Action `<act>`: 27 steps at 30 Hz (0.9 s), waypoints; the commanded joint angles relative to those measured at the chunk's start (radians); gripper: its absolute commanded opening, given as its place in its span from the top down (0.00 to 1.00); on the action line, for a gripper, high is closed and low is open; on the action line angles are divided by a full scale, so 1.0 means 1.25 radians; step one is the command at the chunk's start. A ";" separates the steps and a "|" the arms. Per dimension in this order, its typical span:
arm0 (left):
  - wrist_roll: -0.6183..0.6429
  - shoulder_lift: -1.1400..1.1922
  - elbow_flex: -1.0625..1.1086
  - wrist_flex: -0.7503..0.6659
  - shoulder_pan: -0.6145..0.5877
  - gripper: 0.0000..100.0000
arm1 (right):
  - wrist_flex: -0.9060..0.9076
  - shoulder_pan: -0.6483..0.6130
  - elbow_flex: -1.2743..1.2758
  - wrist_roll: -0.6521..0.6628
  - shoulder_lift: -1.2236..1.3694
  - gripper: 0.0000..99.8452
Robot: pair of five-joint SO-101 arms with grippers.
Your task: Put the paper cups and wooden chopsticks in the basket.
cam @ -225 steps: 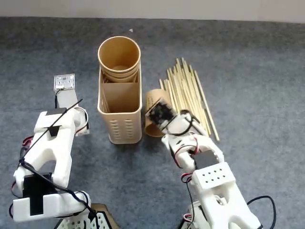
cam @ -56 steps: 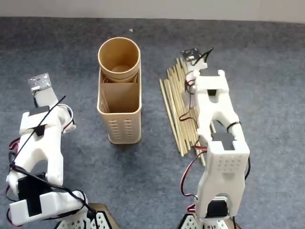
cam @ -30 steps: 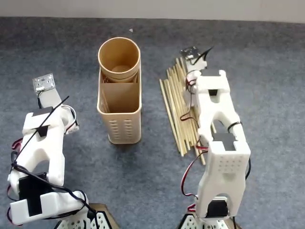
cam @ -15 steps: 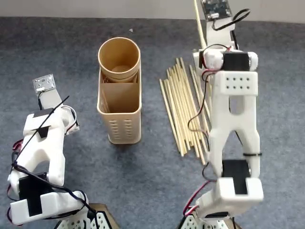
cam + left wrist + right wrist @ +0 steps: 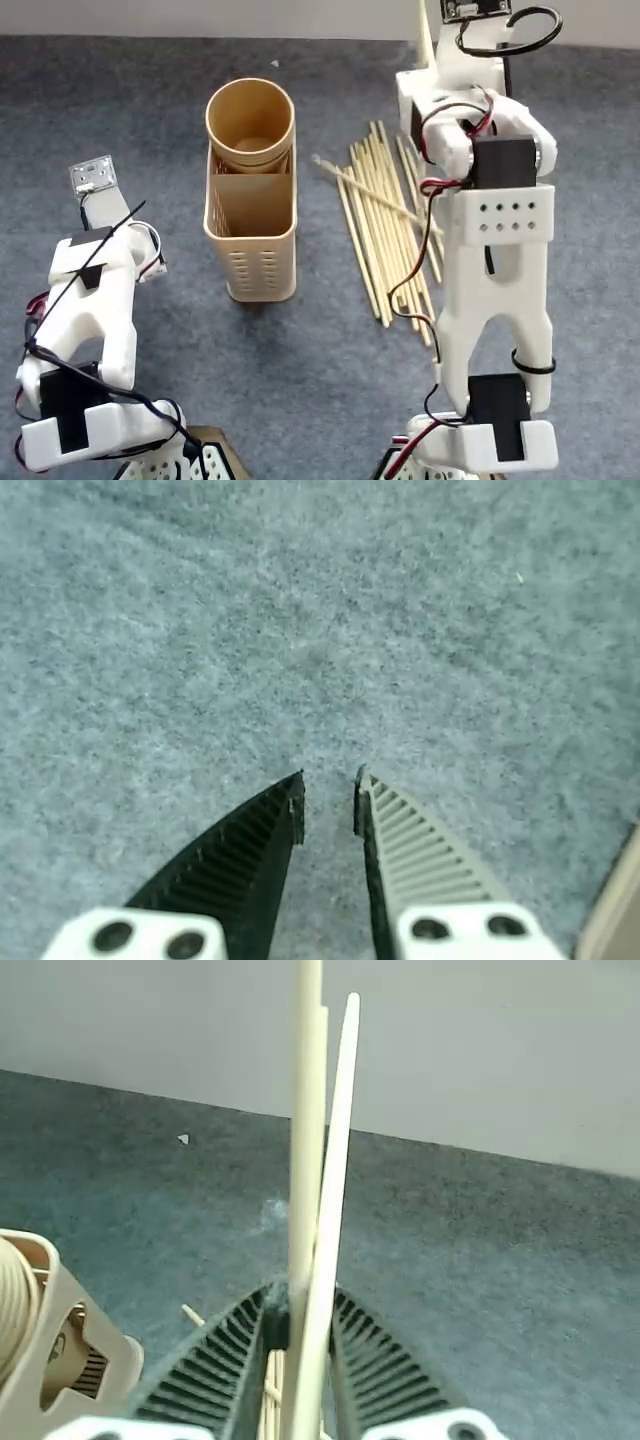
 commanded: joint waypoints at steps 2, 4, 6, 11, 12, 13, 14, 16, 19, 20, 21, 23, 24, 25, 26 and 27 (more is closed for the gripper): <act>0.006 -0.002 -0.002 -0.011 0.017 0.89 | -0.019 -0.132 -0.047 -0.037 -0.125 1.00; 0.006 -0.002 -0.002 -0.011 0.017 0.89 | -0.056 -0.180 -0.044 -0.053 -0.176 1.00; 0.006 -0.002 -0.002 -0.011 0.017 0.89 | -0.100 -0.223 -0.026 -0.065 -0.219 1.00; 0.006 -0.002 -0.002 -0.011 0.014 0.89 | -0.233 -0.301 0.145 -0.070 -0.300 1.00; 0.006 -0.002 -0.002 -0.012 0.014 0.89 | -0.267 -0.316 0.188 -0.070 -0.315 1.00; 0.006 -0.002 -0.002 -0.017 0.015 0.89 | -0.305 -0.332 0.234 -0.070 -0.330 1.00; 0.006 -0.002 -0.001 -0.026 0.015 0.89 | -0.341 -0.348 0.274 -0.070 -0.343 1.00; 0.006 -0.001 0.010 -0.042 0.014 0.89 | -0.424 -0.374 0.380 -0.076 -0.369 1.00; 0.005 -0.001 0.014 -0.050 0.012 0.89 | -0.605 -0.380 0.565 -0.085 -0.397 1.00; 0.005 -0.001 0.014 -0.050 0.012 0.89 | -0.659 -0.380 0.620 -0.085 -0.407 1.00; 0.005 -0.001 0.014 -0.050 0.012 0.89 | -0.700 -0.380 0.675 -0.085 -0.416 1.00; 0.005 -0.001 0.013 -0.050 0.012 0.89 | -0.751 -0.380 0.749 -0.085 -0.433 1.00; 0.005 -0.001 0.012 -0.050 0.012 0.89 | -0.767 -0.380 0.760 -0.086 -0.443 1.00; 0.005 -0.001 0.012 -0.050 0.013 0.89 | -0.778 -0.380 0.765 -0.086 -0.447 1.00; 0.005 -0.001 0.012 -0.050 0.013 0.89 | -0.786 -0.382 0.768 -0.086 -0.450 1.00; 0.005 -0.001 0.012 -0.050 0.013 0.89 | -0.792 -0.393 0.770 -0.086 -0.451 1.00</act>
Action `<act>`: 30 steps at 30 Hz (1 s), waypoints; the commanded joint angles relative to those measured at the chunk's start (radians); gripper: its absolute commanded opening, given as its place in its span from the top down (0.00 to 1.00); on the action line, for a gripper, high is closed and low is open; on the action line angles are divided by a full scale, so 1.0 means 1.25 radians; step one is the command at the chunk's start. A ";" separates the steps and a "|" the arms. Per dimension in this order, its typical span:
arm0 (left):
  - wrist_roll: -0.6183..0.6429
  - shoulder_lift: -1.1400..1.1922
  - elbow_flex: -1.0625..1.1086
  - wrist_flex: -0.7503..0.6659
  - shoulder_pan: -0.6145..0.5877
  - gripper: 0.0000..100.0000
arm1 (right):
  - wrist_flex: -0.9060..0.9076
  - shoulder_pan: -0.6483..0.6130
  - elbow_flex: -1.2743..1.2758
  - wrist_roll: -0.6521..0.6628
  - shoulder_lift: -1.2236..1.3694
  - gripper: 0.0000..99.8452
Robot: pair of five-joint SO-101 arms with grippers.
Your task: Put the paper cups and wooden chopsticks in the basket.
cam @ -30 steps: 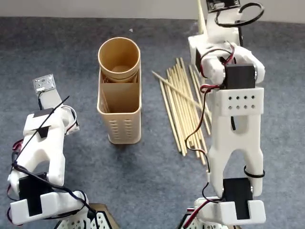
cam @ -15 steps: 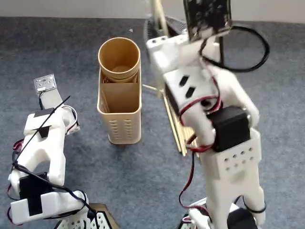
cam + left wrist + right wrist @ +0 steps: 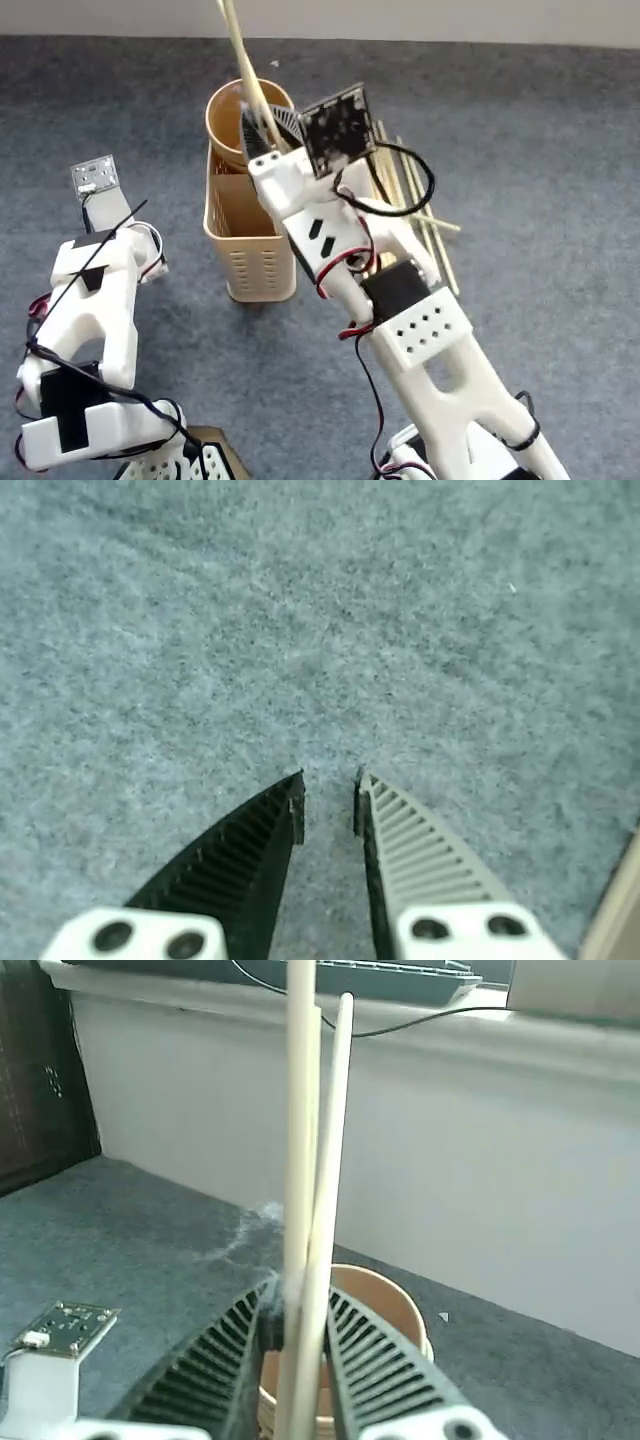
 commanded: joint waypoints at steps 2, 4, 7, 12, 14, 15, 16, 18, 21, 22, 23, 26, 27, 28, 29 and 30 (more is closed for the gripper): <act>0.005 -0.003 -0.006 -0.010 0.009 0.89 | -0.077 -0.039 0.020 -0.010 -0.045 1.00; -0.006 -0.003 -0.004 -0.010 0.009 0.89 | -0.087 -0.061 0.026 -0.032 -0.034 1.00; -0.043 -0.003 -0.003 -0.010 0.009 0.89 | -0.085 -0.073 0.053 -0.055 -0.008 1.00; -0.044 -0.003 -0.003 -0.010 0.009 0.89 | -0.087 -0.066 0.105 -0.053 0.037 1.00; -0.044 -0.003 -0.003 -0.010 0.010 0.89 | -0.087 -0.060 0.122 -0.053 0.050 0.99; -0.044 -0.003 -0.003 -0.010 0.010 0.89 | -0.087 -0.058 0.132 -0.053 0.055 0.99; -0.044 -0.003 -0.003 -0.010 0.010 0.89 | -0.087 -0.057 0.139 -0.053 0.058 0.99; -0.044 -0.003 -0.002 -0.010 0.010 0.89 | -0.089 -0.058 0.148 -0.055 0.061 0.99; -0.044 -0.003 -0.002 -0.010 0.012 0.89 | -0.090 -0.060 0.157 -0.054 0.062 0.99; -0.044 -0.003 -0.002 -0.010 0.012 0.89 | -0.090 -0.058 0.157 -0.053 0.062 0.99; -0.044 -0.003 -0.002 -0.010 0.012 0.89 | -0.085 -0.055 0.157 -0.053 0.062 0.98; -0.044 -0.003 -0.002 -0.010 0.012 0.89 | -0.082 -0.042 0.159 -0.004 0.062 0.87; -0.044 -0.003 -0.002 -0.010 0.012 0.89 | -0.071 -0.036 0.159 0.025 0.062 0.83; -0.044 -0.003 -0.002 -0.010 0.012 0.89 | -0.056 -0.031 0.160 0.053 0.061 0.80; -0.044 -0.003 -0.002 -0.010 0.012 0.89 | -0.045 -0.031 0.163 0.076 0.057 0.77; -0.044 -0.003 -0.002 -0.010 0.012 0.89 | -0.039 -0.028 0.164 0.097 0.053 0.76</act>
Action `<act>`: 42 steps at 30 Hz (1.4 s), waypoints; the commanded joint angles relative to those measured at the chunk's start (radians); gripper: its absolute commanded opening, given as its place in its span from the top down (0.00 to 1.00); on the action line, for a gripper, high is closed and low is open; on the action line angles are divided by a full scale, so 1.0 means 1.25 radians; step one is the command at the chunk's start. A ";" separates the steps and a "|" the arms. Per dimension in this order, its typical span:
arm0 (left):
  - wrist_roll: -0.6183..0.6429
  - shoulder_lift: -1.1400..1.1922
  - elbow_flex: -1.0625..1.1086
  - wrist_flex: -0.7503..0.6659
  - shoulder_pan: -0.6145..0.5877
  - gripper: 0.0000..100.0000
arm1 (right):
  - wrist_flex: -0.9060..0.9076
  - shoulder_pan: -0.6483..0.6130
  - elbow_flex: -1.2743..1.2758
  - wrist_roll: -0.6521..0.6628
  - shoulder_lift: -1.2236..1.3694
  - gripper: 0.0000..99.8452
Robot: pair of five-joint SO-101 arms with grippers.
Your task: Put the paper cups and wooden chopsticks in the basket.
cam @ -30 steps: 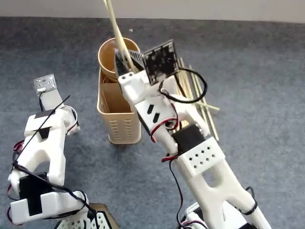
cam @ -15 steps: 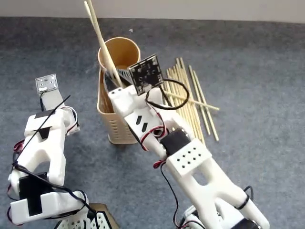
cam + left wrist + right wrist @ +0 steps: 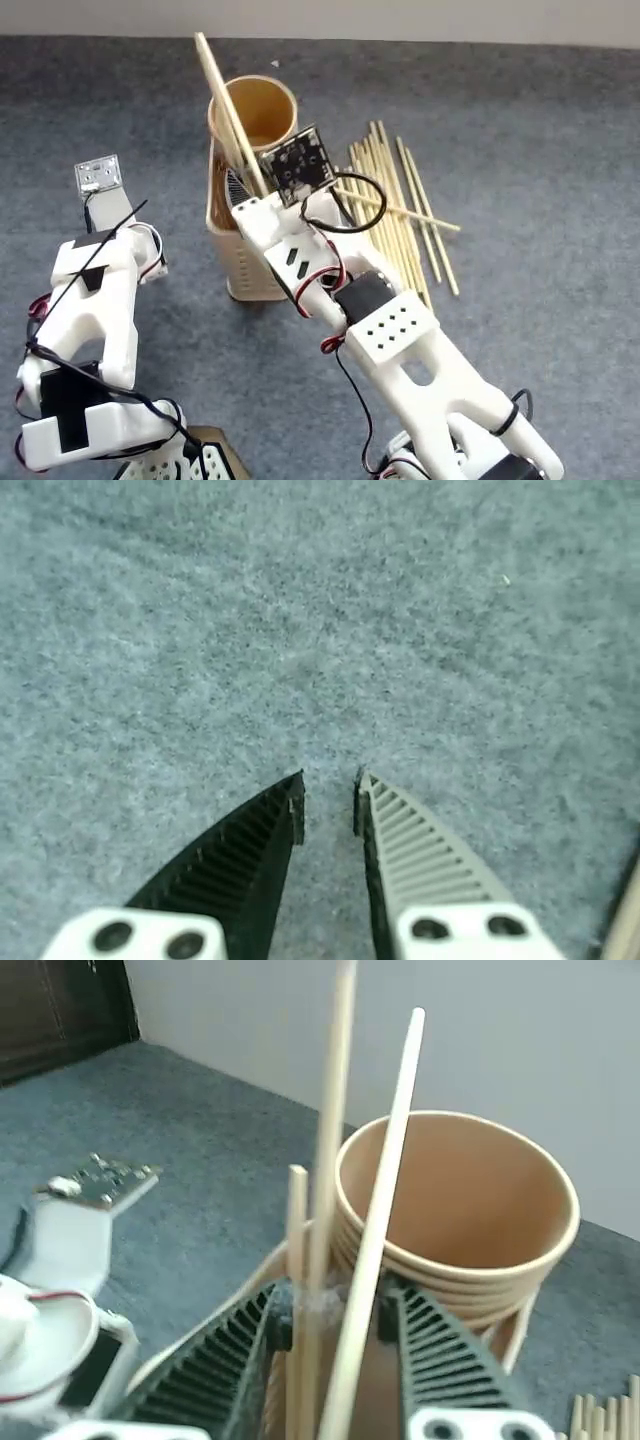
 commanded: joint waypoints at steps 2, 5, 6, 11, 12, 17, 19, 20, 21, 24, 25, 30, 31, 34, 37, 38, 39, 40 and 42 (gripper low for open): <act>-0.012 -0.003 -0.002 -0.010 0.012 0.89 | 0.028 0.040 0.002 0.112 -0.014 0.75; -0.012 -0.003 -0.002 -0.010 0.013 0.89 | 0.029 0.075 -0.003 0.124 -0.015 0.75; -0.012 -0.003 -0.003 -0.010 0.013 0.89 | 0.029 0.084 -0.004 0.124 -0.015 0.75; -0.012 -0.003 -0.003 -0.010 0.013 0.89 | 0.029 0.089 -0.033 0.124 -0.019 0.75; -0.012 -0.003 -0.003 -0.010 0.013 0.89 | 0.029 0.089 -0.042 0.124 -0.024 0.75; -0.012 -0.003 -0.003 -0.010 0.013 0.89 | 0.030 0.114 -0.051 0.125 -0.067 0.75; -0.012 -0.003 -0.003 -0.010 0.013 0.89 | 0.030 0.129 -0.048 0.125 -0.077 0.75; -0.012 -0.003 -0.003 -0.010 0.013 0.89 | 0.030 0.147 -0.047 0.125 -0.082 0.75; -0.012 -0.003 -0.003 -0.010 0.013 0.89 | 0.030 0.166 -0.046 0.125 -0.083 0.75; -0.012 -0.003 -0.003 -0.010 0.013 0.89 | 0.089 0.230 -0.046 0.125 -0.084 0.75; -0.012 -0.003 -0.003 -0.010 0.013 0.89 | 0.116 0.246 -0.046 0.125 -0.084 0.75; -0.012 -0.003 -0.004 -0.010 0.013 0.89 | 0.197 0.330 -0.047 0.125 -0.084 0.75; -0.012 -0.003 -0.004 -0.010 0.013 0.89 | 0.206 0.349 -0.047 0.125 -0.084 0.75; -0.012 -0.003 -0.004 -0.010 0.014 0.89 | 0.241 0.393 -0.047 0.123 -0.084 0.75; -0.012 -0.003 -0.004 -0.010 0.014 0.89 | 0.276 0.428 -0.047 0.124 -0.084 0.75; -0.012 -0.003 -0.004 -0.010 0.014 0.89 | 0.287 0.436 -0.047 0.124 -0.084 0.75; -0.012 -0.003 -0.004 -0.010 0.014 0.89 | 0.301 0.443 -0.047 0.124 -0.084 0.75; -0.012 -0.003 -0.004 -0.010 0.017 0.89 | 0.314 0.445 -0.047 0.124 -0.084 0.75; -0.012 -0.003 -0.003 -0.010 0.023 0.89 | 0.342 0.454 -0.046 0.124 -0.079 0.75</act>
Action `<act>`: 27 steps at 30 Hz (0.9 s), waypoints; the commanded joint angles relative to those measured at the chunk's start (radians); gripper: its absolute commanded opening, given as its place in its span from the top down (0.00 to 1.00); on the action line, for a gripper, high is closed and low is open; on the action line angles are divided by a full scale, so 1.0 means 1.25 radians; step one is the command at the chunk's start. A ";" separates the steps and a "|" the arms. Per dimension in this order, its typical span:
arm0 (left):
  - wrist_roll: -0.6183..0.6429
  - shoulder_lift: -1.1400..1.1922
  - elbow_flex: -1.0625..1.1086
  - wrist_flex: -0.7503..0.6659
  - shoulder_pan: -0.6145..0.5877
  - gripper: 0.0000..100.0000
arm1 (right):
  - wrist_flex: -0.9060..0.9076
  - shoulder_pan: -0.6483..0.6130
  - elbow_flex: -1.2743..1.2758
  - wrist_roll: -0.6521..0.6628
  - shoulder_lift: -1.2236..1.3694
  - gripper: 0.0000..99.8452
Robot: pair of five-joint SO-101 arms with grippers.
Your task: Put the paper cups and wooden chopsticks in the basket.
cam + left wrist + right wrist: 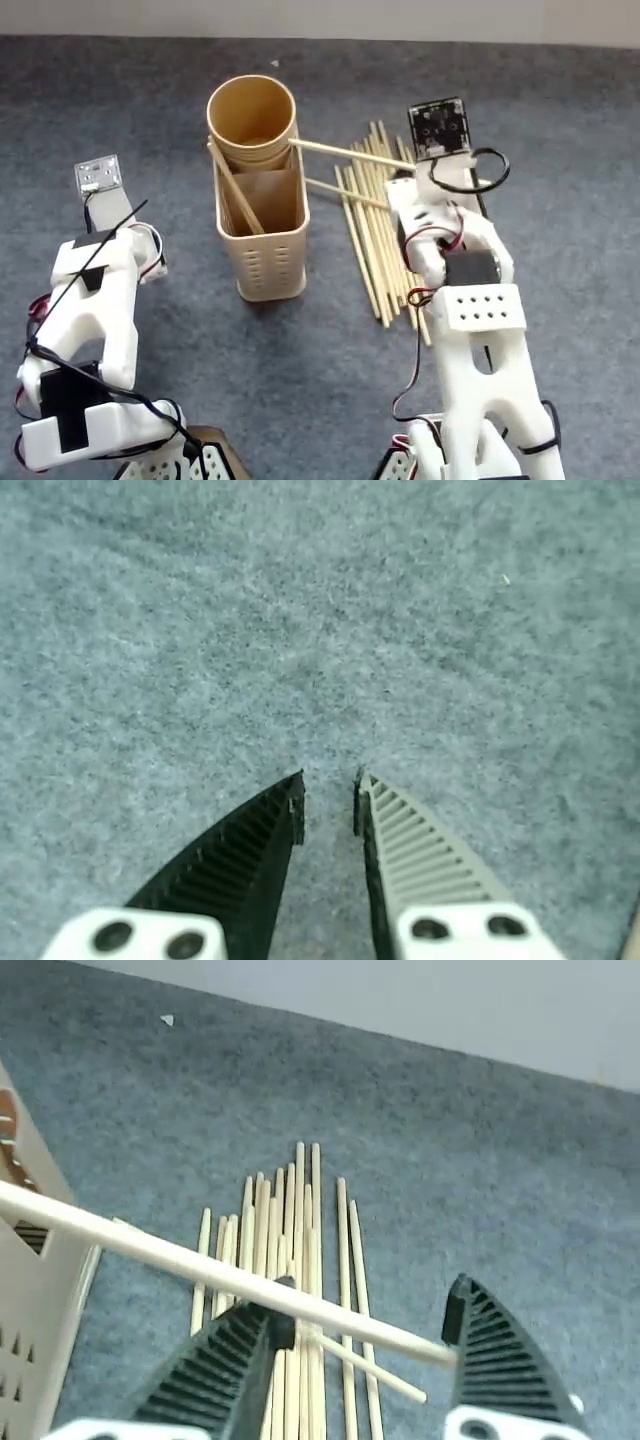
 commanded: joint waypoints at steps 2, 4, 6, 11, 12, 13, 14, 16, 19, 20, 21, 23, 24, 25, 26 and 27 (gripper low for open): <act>-0.011 -0.003 -0.003 -0.010 0.023 0.89 | 0.075 0.026 -0.039 0.006 -0.020 0.75; -0.011 -0.003 -0.003 -0.010 0.023 0.89 | 0.121 0.026 -0.037 0.006 -0.020 0.75; -0.011 -0.003 -0.003 -0.010 0.023 0.89 | 0.157 0.025 -0.037 0.006 -0.020 0.75; -0.011 -0.003 -0.003 -0.010 0.023 0.89 | 0.236 0.024 -0.045 0.007 -0.020 0.75; -0.011 -0.003 -0.002 -0.010 0.023 0.89 | 0.255 0.024 -0.046 0.010 -0.020 0.75; -0.011 -0.003 -0.002 -0.010 0.023 0.89 | 0.274 0.018 -0.048 0.027 -0.020 0.75; -0.011 -0.003 -0.002 -0.010 0.023 0.89 | 0.294 0.006 -0.064 0.054 -0.019 0.75; -0.011 -0.003 -0.002 -0.010 0.023 0.89 | 0.371 -0.013 -0.128 0.088 0.015 0.76; -0.011 -0.003 -0.002 -0.010 0.028 0.89 | 0.533 -0.023 -0.330 0.150 0.182 0.76; -0.011 -0.003 -0.001 -0.010 0.030 0.89 | 0.589 -0.020 -0.417 0.164 0.258 0.76; -0.011 -0.003 -0.001 -0.010 0.030 0.89 | 0.644 -0.019 -0.510 0.178 0.333 0.76; -0.011 -0.003 -0.001 -0.010 0.030 0.89 | 0.730 -0.019 -0.695 0.245 0.471 0.76; -0.011 -0.003 -0.001 -0.010 0.030 0.89 | 0.760 -0.019 -0.781 0.292 0.535 0.76; -0.011 -0.003 -0.001 -0.010 0.030 0.89 | 0.794 -0.019 -0.862 0.347 0.592 0.76; -0.011 -0.003 -0.001 -0.010 0.030 0.89 | 0.827 -0.024 -0.938 0.427 0.644 0.76; -0.011 -0.003 -0.001 -0.010 0.030 0.89 | 0.871 -0.025 -0.999 0.538 0.693 0.76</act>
